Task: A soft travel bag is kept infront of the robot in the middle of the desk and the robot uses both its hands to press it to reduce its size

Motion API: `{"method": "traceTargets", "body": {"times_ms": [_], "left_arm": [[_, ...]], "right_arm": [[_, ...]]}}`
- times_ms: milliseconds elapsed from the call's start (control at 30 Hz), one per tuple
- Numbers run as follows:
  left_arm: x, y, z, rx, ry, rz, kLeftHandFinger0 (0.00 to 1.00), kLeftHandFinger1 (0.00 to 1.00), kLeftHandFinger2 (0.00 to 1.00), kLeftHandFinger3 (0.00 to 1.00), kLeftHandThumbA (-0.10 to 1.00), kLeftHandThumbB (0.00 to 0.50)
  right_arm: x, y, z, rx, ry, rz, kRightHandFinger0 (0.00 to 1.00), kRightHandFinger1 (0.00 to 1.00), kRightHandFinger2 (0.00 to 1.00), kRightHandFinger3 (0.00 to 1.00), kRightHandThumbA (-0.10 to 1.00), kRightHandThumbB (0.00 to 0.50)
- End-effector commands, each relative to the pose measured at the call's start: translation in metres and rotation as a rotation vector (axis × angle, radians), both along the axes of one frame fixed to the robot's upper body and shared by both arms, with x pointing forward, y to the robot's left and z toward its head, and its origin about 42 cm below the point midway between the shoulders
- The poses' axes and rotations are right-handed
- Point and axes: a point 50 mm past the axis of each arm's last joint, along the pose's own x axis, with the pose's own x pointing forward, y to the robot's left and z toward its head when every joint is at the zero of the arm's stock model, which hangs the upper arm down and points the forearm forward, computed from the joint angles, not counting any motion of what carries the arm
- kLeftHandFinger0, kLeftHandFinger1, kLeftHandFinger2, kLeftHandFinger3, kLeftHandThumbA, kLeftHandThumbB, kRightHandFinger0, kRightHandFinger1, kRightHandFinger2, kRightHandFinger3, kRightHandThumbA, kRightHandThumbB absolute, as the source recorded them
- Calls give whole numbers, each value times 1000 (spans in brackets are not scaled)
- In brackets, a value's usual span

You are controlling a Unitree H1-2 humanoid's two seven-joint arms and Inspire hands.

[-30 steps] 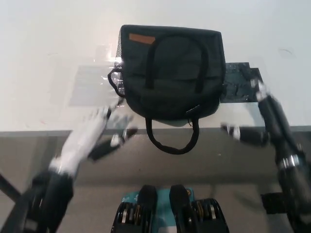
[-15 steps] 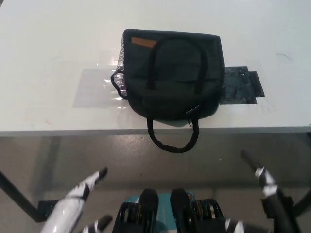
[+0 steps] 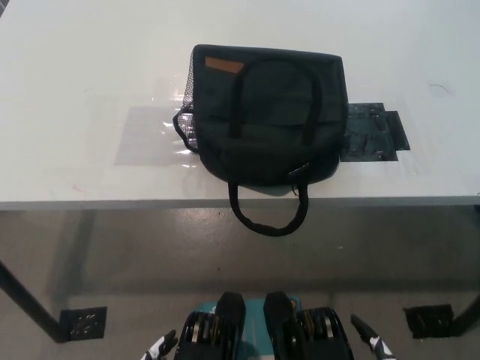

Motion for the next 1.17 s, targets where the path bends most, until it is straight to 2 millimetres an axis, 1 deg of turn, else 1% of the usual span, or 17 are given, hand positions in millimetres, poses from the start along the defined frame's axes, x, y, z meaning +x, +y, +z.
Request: {"method": "traceTargets", "body": {"times_ms": [0, 33, 100, 200, 267, 367, 433, 600, 667, 700, 833, 867, 900, 967, 1067, 1100, 1133], "left_arm": [[5, 5, -4, -48, -74, 14, 1000, 1000, 1000, 1000, 1000, 251], [7, 4, -7, -43, -58, 14, 1000, 1000, 1000, 1000, 1000, 260], [11, 6, -10, 12, -49, 12, 1000, 1000, 1000, 1000, 1000, 255], [10, 8, -2, 69, -46, 18, 1000, 1000, 1000, 1000, 1000, 175], [9, 6, -2, 86, -41, 14, 1000, 1000, 1000, 1000, 1000, 164], [8, 4, -1, 104, -44, 14, 1000, 1000, 1000, 1000, 1000, 154], [7, 4, 0, 115, -44, 14, 1000, 1000, 1000, 1000, 1000, 157], [10, 3, 3, 128, -61, 3, 1000, 1000, 1000, 1000, 1000, 170], [9, 4, 4, 128, -60, 5, 1000, 1000, 1000, 1000, 1000, 177], [9, 3, 6, 116, -78, 2, 1000, 1000, 1000, 1000, 1000, 177], [11, 3, 11, 81, -106, 9, 1000, 1000, 1000, 1000, 1000, 187], [14, 5, 12, 20, -116, 18, 1000, 1000, 1000, 1000, 1000, 179], [15, 5, 13, 6, -105, 35, 1000, 1000, 1000, 1000, 1000, 215], [20, 7, 17, -12, -117, 42, 1000, 1000, 1000, 1000, 1000, 247], [26, 9, 25, -38, -113, 51, 1000, 1000, 1000, 1000, 1000, 256], [30, 8, 32, -51, -124, 56, 1000, 1000, 1000, 1000, 1000, 244], [30, 8, 32, -51, -124, 56, 1000, 1000, 1000, 1000, 1000, 244]], "right_arm": [[10, -6, 3, 103, -109, -71, 1000, 1000, 1000, 1000, 1000, 253], [10, -7, 2, 96, -111, -76, 1000, 1000, 1000, 1000, 1000, 259], [14, -6, -1, 95, -101, -66, 1000, 1000, 1000, 1000, 1000, 270], [15, -2, -3, 65, -109, -53, 1000, 1000, 1000, 1000, 1000, 276], [13, -2, -3, 62, -107, -48, 1000, 1000, 1000, 1000, 1000, 289], [15, -2, -2, 86, -101, -40, 1000, 1000, 1000, 1000, 1000, 284], [16, -1, -1, 83, -106, -36, 1000, 1000, 1000, 1000, 1000, 267], [19, 0, 3, 86, -121, -31, 1000, 1000, 1000, 1000, 1000, 280], [18, 1, 3, 88, -121, -33, 1000, 1000, 1000, 1000, 1000, 266], [18, 1, 2, 91, -119, -35, 1000, 1000, 1000, 1000, 1000, 277], [19, 0, 5, 95, -130, -37, 1000, 1000, 1000, 1000, 1000, 285], [21, 0, 7, 93, -138, -37, 1000, 1000, 1000, 1000, 1000, 270], [22, -2, 8, 81, -148, -38, 1000, 1000, 1000, 1000, 1000, 273], [25, -2, 11, 79, -162, -40, 1000, 1000, 1000, 1000, 1000, 262], [33, -3, 19, 75, -202, -35, 1000, 1000, 1000, 1000, 1000, 247], [39, -3, 24, 94, -214, -30, 1000, 1000, 1000, 1000, 1000, 243], [39, -3, 24, 94, -214, -30, 1000, 1000, 1000, 1000, 1000, 243]]}}
